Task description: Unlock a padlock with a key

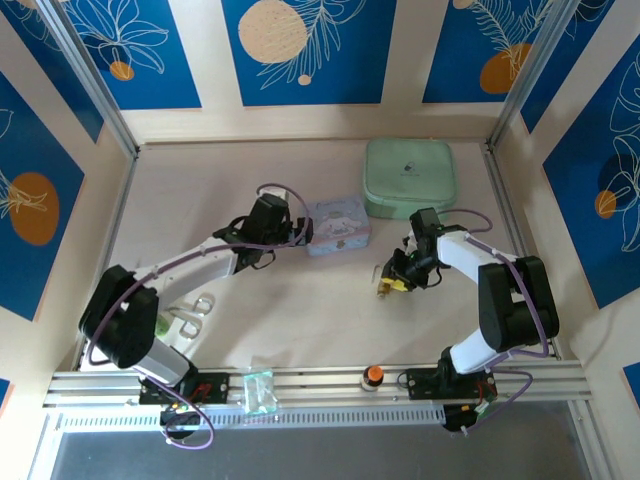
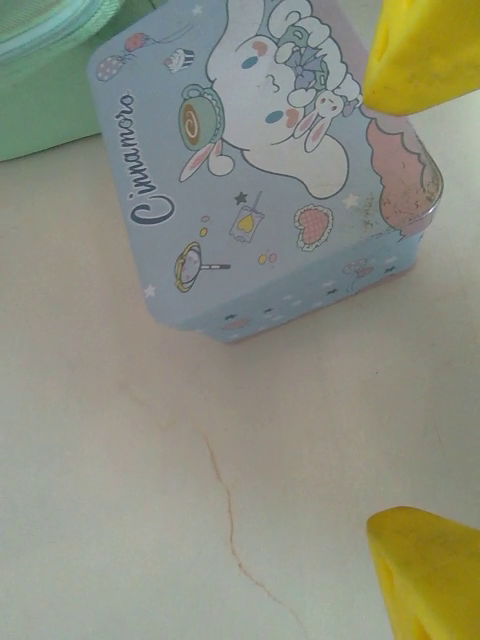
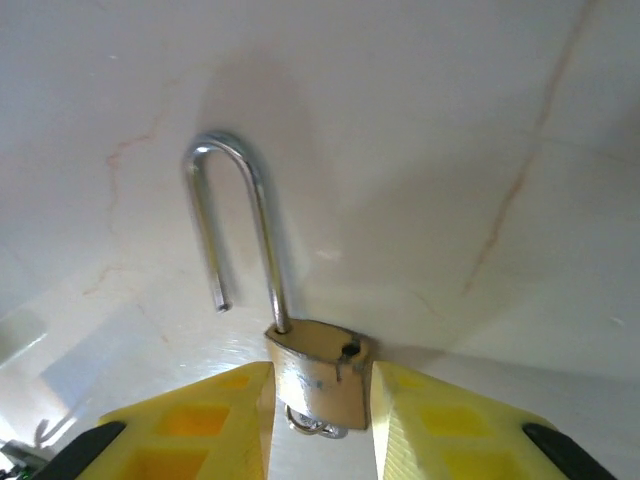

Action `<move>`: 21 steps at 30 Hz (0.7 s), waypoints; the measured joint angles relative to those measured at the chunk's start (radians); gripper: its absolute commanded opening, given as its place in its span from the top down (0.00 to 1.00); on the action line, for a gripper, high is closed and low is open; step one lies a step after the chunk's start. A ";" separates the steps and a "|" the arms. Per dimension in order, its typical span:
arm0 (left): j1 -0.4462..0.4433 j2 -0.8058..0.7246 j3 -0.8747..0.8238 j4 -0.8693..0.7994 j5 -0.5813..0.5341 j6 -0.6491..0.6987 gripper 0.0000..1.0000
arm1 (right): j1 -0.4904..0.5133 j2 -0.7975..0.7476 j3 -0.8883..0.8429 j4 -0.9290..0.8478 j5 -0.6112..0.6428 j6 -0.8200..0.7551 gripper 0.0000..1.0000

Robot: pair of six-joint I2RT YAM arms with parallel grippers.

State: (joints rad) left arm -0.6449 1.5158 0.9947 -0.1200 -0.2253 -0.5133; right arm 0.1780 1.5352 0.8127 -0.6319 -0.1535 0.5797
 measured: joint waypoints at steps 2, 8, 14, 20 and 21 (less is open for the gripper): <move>0.013 -0.020 -0.011 -0.007 0.000 0.001 0.00 | 0.010 0.000 0.011 -0.026 0.036 -0.010 0.53; 0.077 -0.141 -0.099 -0.037 -0.083 0.054 0.00 | 0.032 -0.078 0.045 -0.042 0.164 -0.056 0.22; 0.131 -0.267 -0.200 -0.034 -0.325 0.182 0.01 | 0.029 -0.250 -0.001 0.152 0.403 -0.113 0.22; 0.275 -0.254 -0.396 0.208 -0.426 0.393 0.00 | 0.008 -0.212 -0.097 0.437 0.570 -0.287 0.17; 0.306 -0.235 -0.445 0.280 -0.420 0.422 0.00 | 0.002 -0.195 -0.112 0.490 0.590 -0.313 0.16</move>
State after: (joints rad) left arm -0.3389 1.2804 0.5499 0.1600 -0.6453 -0.0917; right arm 0.1799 1.3403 0.7006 -0.1421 0.4362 0.2668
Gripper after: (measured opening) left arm 0.996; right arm 0.827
